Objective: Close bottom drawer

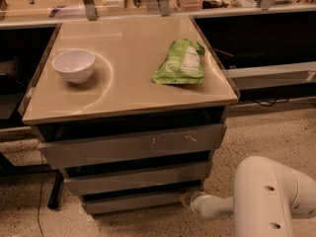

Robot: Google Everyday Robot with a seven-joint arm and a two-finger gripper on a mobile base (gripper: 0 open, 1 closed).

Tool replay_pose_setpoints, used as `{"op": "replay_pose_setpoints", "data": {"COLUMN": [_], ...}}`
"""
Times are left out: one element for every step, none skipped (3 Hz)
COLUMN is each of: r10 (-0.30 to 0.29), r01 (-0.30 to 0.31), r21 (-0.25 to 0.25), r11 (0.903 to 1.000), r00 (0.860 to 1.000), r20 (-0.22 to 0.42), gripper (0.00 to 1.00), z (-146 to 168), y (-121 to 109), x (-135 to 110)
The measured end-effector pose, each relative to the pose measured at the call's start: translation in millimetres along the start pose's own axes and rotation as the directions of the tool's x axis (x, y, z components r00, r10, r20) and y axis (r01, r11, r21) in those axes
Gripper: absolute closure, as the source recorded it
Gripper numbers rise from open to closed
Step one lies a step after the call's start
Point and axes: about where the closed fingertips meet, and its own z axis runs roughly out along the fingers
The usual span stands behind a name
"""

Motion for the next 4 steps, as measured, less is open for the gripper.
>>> {"op": "replay_pose_setpoints", "data": {"r10": [0.012, 0.017, 0.018, -0.037], "r01": [-0.012, -0.013, -0.02, 0.016], "r21": [-0.004, 0.081, 0.243, 0.356], "r11": [0.9999, 0.9967, 0.9697, 0.9342], "r00": [0.999, 0.998, 1.0, 0.998], "r20": [-0.037, -0.053, 0.012, 0.051], "gripper": [1.0, 1.0, 1.0, 1.0], "z": [-9.6, -50.2, -120.4, -171.4], "y": [0.8, -26.1, -63.8, -79.0], "x": [10.3, -4.1, -54.8, -89.8]}}
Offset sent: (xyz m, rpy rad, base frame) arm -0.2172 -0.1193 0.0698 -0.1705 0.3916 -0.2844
